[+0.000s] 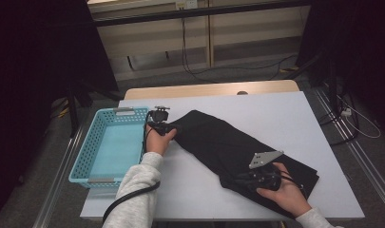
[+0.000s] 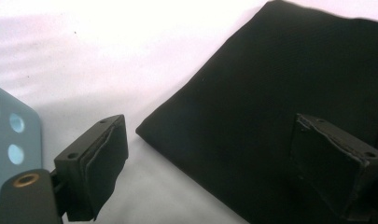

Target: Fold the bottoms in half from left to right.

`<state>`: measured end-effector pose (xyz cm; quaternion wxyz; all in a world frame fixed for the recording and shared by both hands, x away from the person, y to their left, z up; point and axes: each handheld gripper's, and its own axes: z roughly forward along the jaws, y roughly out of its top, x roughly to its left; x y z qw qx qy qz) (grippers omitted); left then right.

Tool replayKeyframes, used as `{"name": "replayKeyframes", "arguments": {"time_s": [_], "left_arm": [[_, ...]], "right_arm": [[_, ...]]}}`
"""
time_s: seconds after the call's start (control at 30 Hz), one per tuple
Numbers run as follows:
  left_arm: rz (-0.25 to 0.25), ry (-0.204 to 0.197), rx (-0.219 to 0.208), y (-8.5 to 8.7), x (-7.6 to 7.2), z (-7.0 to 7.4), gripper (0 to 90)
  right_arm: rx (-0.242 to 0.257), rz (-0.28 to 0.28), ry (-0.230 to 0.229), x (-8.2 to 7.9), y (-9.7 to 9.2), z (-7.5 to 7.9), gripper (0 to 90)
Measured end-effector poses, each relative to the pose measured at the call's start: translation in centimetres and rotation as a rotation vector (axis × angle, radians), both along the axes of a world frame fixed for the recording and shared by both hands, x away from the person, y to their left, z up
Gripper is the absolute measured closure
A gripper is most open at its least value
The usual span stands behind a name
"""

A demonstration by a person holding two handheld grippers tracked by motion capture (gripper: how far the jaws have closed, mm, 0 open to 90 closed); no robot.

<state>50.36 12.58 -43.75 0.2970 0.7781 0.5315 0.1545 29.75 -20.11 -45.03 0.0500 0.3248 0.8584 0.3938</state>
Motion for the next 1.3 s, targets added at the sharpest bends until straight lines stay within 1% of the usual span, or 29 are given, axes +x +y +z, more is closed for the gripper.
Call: {"name": "replayKeyframes", "arguments": {"time_s": [0.03,0.07,0.13,0.17,0.23,0.37,0.47,0.5,0.53,0.57,0.7,0.73,0.83,0.9,0.97,1.0,1.03,1.07,1.1,1.13,1.17,1.23,1.3], "left_arm": [[-0.004,0.004,-0.001,0.0,0.1,0.0,11.9],[-0.005,0.000,-0.001,-0.1,0.1,-0.1,11.8],[-0.005,0.000,-0.004,-0.2,0.1,-0.2,11.8],[-0.012,0.008,-0.003,-0.3,0.1,-0.3,11.8],[-0.010,0.004,-0.004,-0.3,0.1,-0.4,11.8],[-0.005,0.005,-0.008,-0.2,0.3,-0.4,11.8],[-0.004,0.007,-0.008,-0.1,0.3,-0.3,11.8],[-0.006,0.008,-0.009,-0.1,0.3,-0.3,11.8],[-0.004,0.003,-0.012,-0.1,0.2,-0.3,11.8],[-0.001,-0.002,-0.016,0.0,0.3,-0.2,11.8],[0.001,0.007,-0.023,0.0,0.3,-0.2,11.8],[0.001,0.009,-0.028,0.0,0.3,-0.2,11.8],[0.000,0.008,-0.023,0.0,0.3,-0.2,11.8],[0.000,-0.002,-0.002,0.0,0.3,-0.2,11.8],[0.008,0.006,-0.014,0.0,0.4,-0.2,11.8],[0.002,0.004,-0.009,0.1,0.4,-0.1,11.8],[0.003,-0.004,-0.005,0.0,0.5,0.0,11.8],[0.003,-0.006,-0.011,0.1,0.5,0.0,11.8],[0.002,-0.003,-0.009,0.1,0.6,0.1,11.8],[0.004,-0.006,-0.005,0.1,0.6,0.0,11.8],[0.004,-0.004,-0.005,0.1,0.6,0.0,12.3],[0.011,0.005,-0.019,0.2,0.7,-0.1,12.9],[0.019,0.004,-0.032,0.3,0.8,-0.2,13.0]], "right_arm": [[0.007,-0.016,-0.014,0.1,-0.4,0.1,71.1],[0.008,-0.043,-0.026,0.2,-0.9,0.3,70.0],[-0.010,-0.106,-0.053,0.7,-2.1,0.6,67.7],[-0.003,-0.139,-0.056,0.9,-2.6,0.6,66.5],[0.007,-0.187,-0.055,1.2,-3.7,0.6,66.5],[-0.005,-0.277,-0.080,1.5,-5.6,0.9,66.5],[-0.029,-0.337,-0.081,1.6,-7.4,0.9,66.6],[-0.037,-0.354,-0.075,1.6,-7.9,0.8,66.6],[-0.033,-0.372,-0.070,1.6,-8.4,0.6,66.6],[-0.039,-0.382,-0.072,1.6,-8.8,0.6,66.6],[-0.054,-0.435,-0.079,1.5,-10.0,0.7,67.0],[-0.057,-0.441,-0.083,1.6,-10.3,0.8,67.3],[-0.100,-0.456,-0.084,1.8,-10.6,0.8,68.5],[-0.116,-0.466,-0.081,2.0,-10.8,0.6,68.6],[-0.129,-0.471,-0.073,2.2,-11.0,0.2,70.2],[-0.129,-0.469,-0.060,2.3,-11.0,0.0,71.0],[-0.121,-0.470,-0.059,2.4,-11.1,-0.1,72.3],[-0.114,-0.476,-0.054,2.4,-11.2,-0.1,76.7],[-0.109,-0.469,-0.045,2.4,-11.2,-0.1,81.3],[-0.108,-0.463,-0.039,2.5,-11.2,-0.1,83.1],[-0.105,-0.462,-0.038,2.6,-11.2,-0.1,88.2],[-0.084,-0.464,-0.023,2.8,-11.2,-0.1,89.8],[-0.082,-0.460,-0.019,3.1,-11.3,0.0,90.0]]}}
